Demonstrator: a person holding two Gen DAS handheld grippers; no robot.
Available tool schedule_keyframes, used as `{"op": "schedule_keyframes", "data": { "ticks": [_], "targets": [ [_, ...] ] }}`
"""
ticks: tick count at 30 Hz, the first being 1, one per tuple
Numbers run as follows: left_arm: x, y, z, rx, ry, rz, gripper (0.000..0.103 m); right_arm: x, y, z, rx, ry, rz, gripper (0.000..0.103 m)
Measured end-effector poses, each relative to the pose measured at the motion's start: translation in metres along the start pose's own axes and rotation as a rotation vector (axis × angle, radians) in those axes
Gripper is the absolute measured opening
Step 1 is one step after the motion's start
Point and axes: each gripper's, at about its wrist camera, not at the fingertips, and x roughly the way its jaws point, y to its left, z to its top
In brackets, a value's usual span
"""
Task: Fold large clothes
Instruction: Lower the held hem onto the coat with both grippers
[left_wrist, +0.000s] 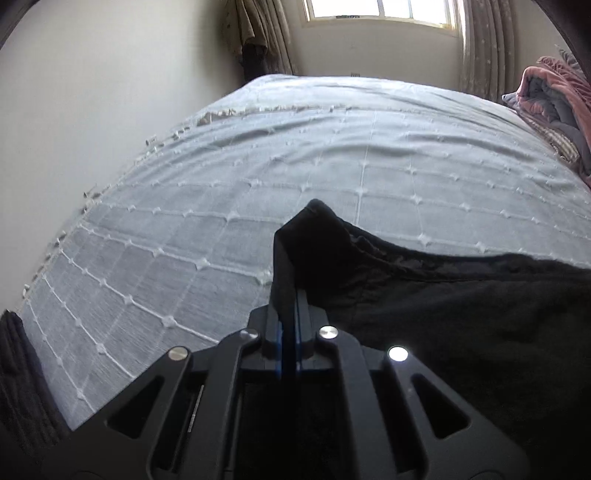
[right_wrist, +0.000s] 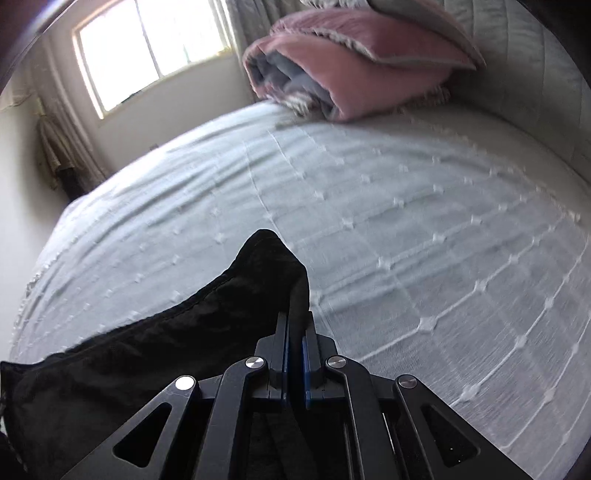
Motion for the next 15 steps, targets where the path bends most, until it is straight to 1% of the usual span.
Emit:
{"op": "schedule_keyframes", "data": {
  "ticks": [1, 3, 4, 6, 7, 8, 9, 10, 11, 13, 15],
  "targets": [
    [0.01, 0.003, -0.009, -0.028, 0.025, -0.027, 0.006, 0.015, -0.003, -0.01, 0.019, 0.027, -0.002, 0.005],
    [0.017, 0.011, -0.013, -0.068, 0.048, -0.059, 0.007, 0.009, -0.01, -0.007, 0.054, -0.012, 0.017, 0.005],
    [0.017, 0.015, -0.012, -0.09, 0.053, -0.08, 0.008, 0.008, -0.012, -0.005, 0.061, -0.016, 0.02, 0.005],
    [0.016, 0.024, -0.009, -0.133, 0.078, -0.109, 0.015, 0.019, -0.014, -0.004, 0.068, 0.036, 0.029, 0.007],
    [0.015, 0.027, -0.006, -0.147, 0.092, -0.127, 0.017, 0.017, -0.016, -0.004, 0.072, 0.042, 0.028, 0.008],
    [0.01, 0.033, -0.004, -0.164, 0.112, -0.156, 0.023, 0.01, -0.017, -0.002, 0.076, 0.051, 0.014, 0.011],
    [0.005, 0.042, -0.001, -0.19, 0.134, -0.191, 0.026, 0.002, -0.02, 0.0, 0.089, 0.049, 0.006, 0.014],
    [-0.004, 0.05, 0.002, -0.219, 0.135, -0.217, 0.032, -0.013, -0.025, 0.002, 0.128, 0.032, 0.021, 0.015],
    [-0.017, 0.063, 0.006, -0.252, 0.12, -0.233, 0.039, -0.032, -0.035, 0.003, 0.189, -0.002, 0.06, 0.017],
    [-0.051, 0.088, 0.01, -0.311, 0.086, -0.259, 0.048, -0.067, -0.052, 0.003, 0.281, -0.055, 0.134, 0.02],
    [-0.084, 0.107, 0.002, -0.353, 0.068, -0.325, 0.049, -0.101, -0.063, -0.006, 0.342, -0.058, 0.224, 0.023]
  ]
}}
